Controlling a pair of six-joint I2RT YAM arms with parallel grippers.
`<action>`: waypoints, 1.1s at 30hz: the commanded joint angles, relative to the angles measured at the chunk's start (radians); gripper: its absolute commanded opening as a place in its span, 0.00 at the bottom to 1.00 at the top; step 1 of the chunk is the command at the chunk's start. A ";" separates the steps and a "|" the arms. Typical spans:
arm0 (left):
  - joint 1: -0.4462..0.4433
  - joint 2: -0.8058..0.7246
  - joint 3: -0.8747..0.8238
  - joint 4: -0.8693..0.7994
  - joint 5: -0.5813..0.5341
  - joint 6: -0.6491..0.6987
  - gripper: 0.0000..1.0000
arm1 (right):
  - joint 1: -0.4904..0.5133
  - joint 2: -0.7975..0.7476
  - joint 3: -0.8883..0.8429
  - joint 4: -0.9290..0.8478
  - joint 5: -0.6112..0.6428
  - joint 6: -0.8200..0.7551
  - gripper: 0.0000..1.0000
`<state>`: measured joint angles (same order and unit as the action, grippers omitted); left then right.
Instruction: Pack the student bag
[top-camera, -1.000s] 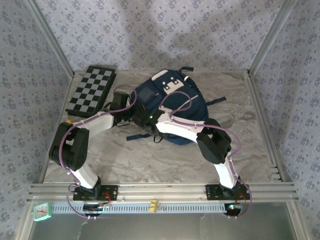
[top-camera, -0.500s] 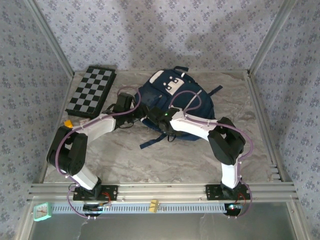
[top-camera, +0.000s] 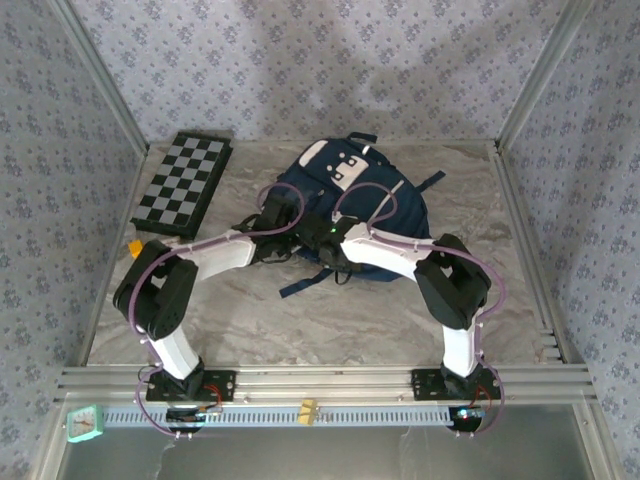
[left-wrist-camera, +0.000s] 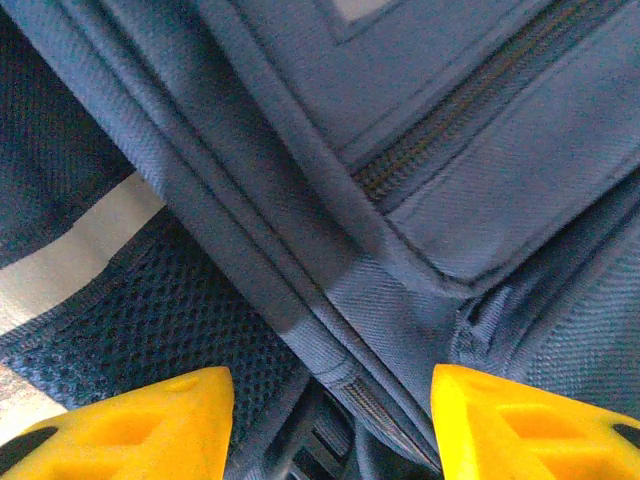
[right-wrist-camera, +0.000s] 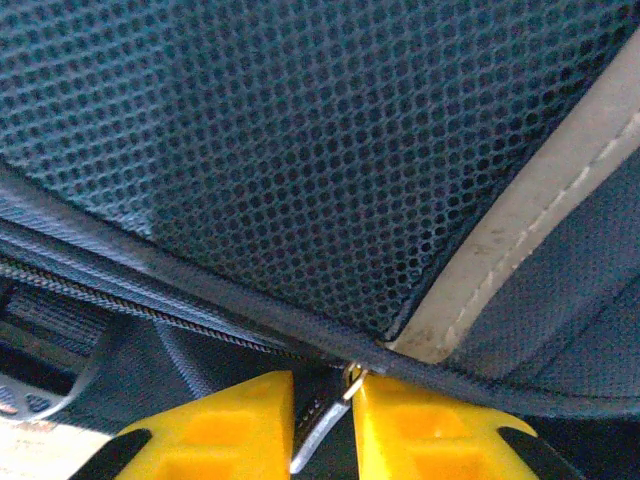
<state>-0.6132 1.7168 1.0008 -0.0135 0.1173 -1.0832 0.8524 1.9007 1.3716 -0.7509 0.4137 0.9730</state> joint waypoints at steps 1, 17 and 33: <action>-0.001 0.028 0.041 0.014 -0.043 -0.099 0.55 | -0.029 0.023 -0.024 0.021 -0.006 -0.009 0.22; 0.144 0.160 -0.009 0.063 -0.212 -0.202 0.26 | -0.001 -0.173 -0.200 0.013 0.059 -0.248 0.00; 0.325 0.107 0.148 -0.002 0.122 0.156 0.32 | 0.006 -0.252 -0.227 0.232 -0.122 -0.486 0.00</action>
<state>-0.3004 1.9472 1.2118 0.0120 0.2367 -0.9466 0.8509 1.6192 1.1110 -0.4911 0.3317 0.5064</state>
